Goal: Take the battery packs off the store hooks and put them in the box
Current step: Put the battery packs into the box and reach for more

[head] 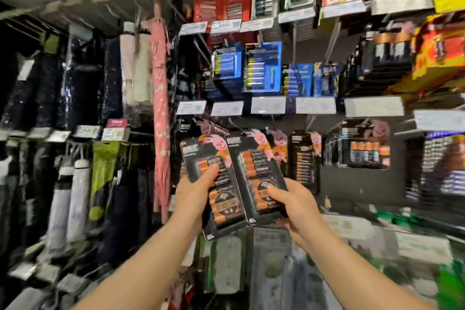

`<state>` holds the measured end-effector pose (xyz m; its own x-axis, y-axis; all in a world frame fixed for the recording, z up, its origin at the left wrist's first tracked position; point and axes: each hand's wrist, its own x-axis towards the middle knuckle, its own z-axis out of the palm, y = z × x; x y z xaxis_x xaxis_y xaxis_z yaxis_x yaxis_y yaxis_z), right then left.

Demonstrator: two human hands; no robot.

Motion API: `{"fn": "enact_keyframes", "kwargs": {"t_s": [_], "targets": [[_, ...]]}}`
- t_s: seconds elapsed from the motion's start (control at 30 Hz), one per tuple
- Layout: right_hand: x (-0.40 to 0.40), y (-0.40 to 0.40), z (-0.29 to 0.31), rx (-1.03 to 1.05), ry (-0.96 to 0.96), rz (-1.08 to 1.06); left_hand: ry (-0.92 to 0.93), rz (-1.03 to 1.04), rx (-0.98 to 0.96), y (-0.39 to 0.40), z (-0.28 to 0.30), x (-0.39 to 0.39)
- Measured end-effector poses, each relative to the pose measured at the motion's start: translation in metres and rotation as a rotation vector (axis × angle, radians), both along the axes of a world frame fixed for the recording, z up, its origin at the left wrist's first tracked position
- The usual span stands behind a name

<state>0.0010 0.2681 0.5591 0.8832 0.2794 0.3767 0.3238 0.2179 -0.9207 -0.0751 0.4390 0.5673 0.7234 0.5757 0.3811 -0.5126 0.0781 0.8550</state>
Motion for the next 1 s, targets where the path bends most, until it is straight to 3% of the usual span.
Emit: {"fn": "enact_keyframes", "kwargs": {"t_s": [0.17, 0.4, 0.77, 1.0], "targets": [[0.013, 0.054, 0.01, 0.009, -0.042, -0.076, -0.018, 0.044, 0.026, 0.06, 0.005, 0.009], [0.021, 0.08, 0.013, -0.003, -0.232, -0.182, -0.027, -0.051, 0.004, 0.102, 0.0, 0.021], [0.042, 0.114, 0.013, 0.05, -0.075, -0.249, -0.077, -0.135, -0.005, 0.12, 0.005, 0.016], [0.04, 0.106, 0.004, -0.09, 0.037, -0.242, -0.089, -0.2, -0.112, 0.114, -0.004, 0.018]]}}
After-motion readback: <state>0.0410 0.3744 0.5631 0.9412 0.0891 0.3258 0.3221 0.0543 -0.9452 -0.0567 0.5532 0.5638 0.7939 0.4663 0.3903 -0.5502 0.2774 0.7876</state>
